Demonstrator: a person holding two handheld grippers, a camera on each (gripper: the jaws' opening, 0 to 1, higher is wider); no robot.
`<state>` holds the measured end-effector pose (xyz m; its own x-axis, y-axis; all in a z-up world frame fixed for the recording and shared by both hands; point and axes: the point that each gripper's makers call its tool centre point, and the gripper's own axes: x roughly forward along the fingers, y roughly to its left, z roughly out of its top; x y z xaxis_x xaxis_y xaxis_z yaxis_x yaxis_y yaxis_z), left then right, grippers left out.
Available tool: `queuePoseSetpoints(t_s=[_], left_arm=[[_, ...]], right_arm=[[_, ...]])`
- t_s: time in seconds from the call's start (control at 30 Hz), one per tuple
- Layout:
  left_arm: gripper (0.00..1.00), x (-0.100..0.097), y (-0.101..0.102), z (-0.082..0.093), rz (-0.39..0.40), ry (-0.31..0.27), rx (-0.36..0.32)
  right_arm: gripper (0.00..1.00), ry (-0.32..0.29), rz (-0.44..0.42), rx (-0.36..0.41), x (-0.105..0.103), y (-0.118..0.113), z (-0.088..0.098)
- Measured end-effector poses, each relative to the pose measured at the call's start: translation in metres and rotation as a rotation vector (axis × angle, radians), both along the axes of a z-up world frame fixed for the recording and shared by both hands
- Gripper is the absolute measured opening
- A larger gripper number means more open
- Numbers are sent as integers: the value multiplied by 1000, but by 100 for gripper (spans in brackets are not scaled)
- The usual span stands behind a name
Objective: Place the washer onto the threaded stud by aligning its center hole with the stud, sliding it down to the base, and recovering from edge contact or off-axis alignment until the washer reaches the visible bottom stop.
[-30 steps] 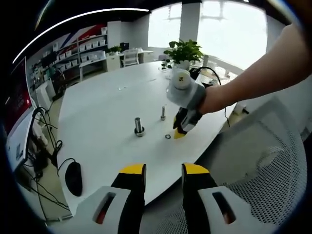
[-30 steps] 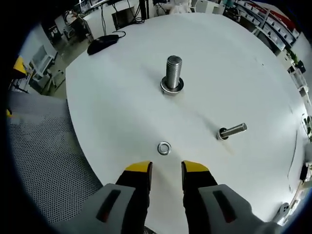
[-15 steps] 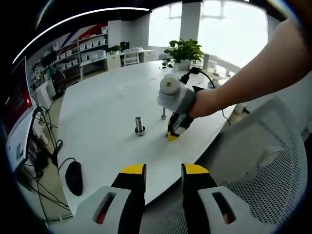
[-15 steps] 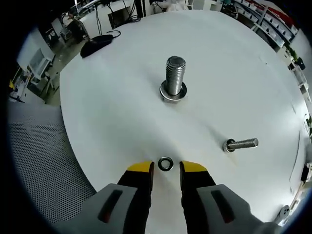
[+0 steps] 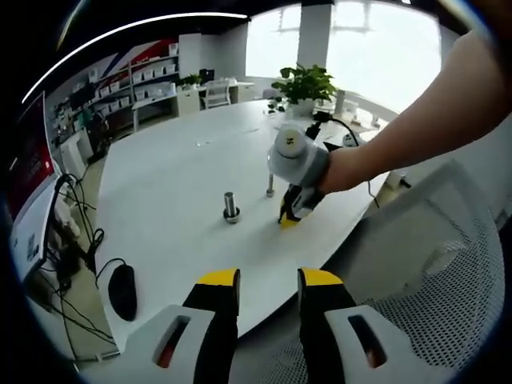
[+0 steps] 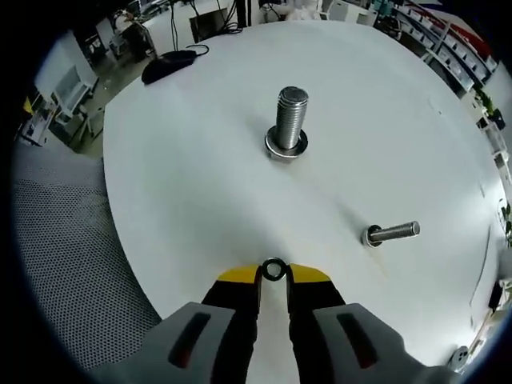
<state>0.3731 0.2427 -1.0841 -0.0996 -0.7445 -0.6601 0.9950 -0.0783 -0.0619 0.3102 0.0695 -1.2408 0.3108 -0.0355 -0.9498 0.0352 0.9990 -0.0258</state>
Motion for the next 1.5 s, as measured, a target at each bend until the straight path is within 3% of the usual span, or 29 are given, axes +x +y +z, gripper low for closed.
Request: queuePoseSetpoints(t_s=[0.2,0.33,0.37,0.8,1.27,1.5], left_arm=[[27,0,0,1,5,2,-2],[27,0,0,0,6,5,-4],[27,0,0,1,7,3,-2],[27,1,0,1,15,0,0],[27,2,1,-2,16,-4,12],[27,2,0,-2,20,-5,11]], right_arm=[[17,41,45,22,-8,4,2],[18,88,216,14,-5,4,-1],[18,93,224,15,-5,3,-2],[16,135,258,4,-5,-1,-5],[15,243,260,-40,-7,5,-2],[15,191,209,-40,-10,6,-2]])
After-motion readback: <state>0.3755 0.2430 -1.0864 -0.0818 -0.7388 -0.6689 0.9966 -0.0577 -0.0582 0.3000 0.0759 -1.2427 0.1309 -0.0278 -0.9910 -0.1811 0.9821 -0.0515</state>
